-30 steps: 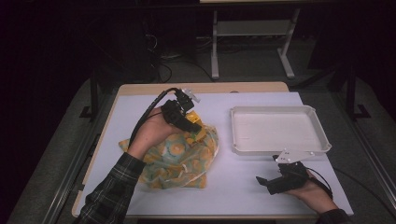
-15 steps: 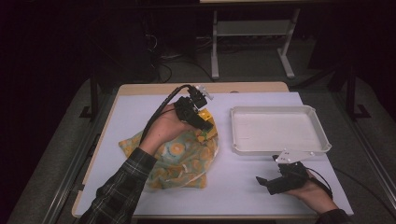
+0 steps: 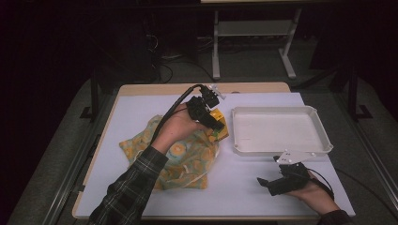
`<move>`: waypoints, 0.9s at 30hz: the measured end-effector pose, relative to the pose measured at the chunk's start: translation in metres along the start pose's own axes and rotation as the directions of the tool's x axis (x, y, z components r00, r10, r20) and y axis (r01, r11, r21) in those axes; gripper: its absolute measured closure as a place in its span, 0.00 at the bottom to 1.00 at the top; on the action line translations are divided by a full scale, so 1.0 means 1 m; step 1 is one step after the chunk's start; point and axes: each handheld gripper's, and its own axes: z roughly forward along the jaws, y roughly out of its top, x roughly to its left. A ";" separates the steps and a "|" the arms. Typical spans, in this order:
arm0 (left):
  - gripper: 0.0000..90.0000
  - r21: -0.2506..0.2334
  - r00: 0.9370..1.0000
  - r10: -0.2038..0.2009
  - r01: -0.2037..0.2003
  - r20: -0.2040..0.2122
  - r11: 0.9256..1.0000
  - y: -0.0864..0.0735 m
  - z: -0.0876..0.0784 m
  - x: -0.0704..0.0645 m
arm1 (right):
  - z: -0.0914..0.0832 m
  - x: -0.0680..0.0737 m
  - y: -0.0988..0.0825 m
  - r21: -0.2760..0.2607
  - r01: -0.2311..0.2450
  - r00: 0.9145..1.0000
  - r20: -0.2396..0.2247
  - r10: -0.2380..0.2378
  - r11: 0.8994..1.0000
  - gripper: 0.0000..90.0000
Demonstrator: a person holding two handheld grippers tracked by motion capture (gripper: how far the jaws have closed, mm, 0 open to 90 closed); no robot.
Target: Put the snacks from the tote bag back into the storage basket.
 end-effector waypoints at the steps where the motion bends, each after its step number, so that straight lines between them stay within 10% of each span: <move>1: 0.60 0.000 1.000 0.000 0.000 0.000 1.000 0.000 0.000 0.000 | 0.000 0.000 0.000 0.000 0.000 1.000 0.000 0.000 1.000 0.01; 27: 0.59 -0.012 1.000 -0.008 0.008 0.030 1.000 0.038 0.045 -0.014 | -0.001 0.001 0.001 -0.010 -0.001 1.000 -0.016 0.000 1.000 0.01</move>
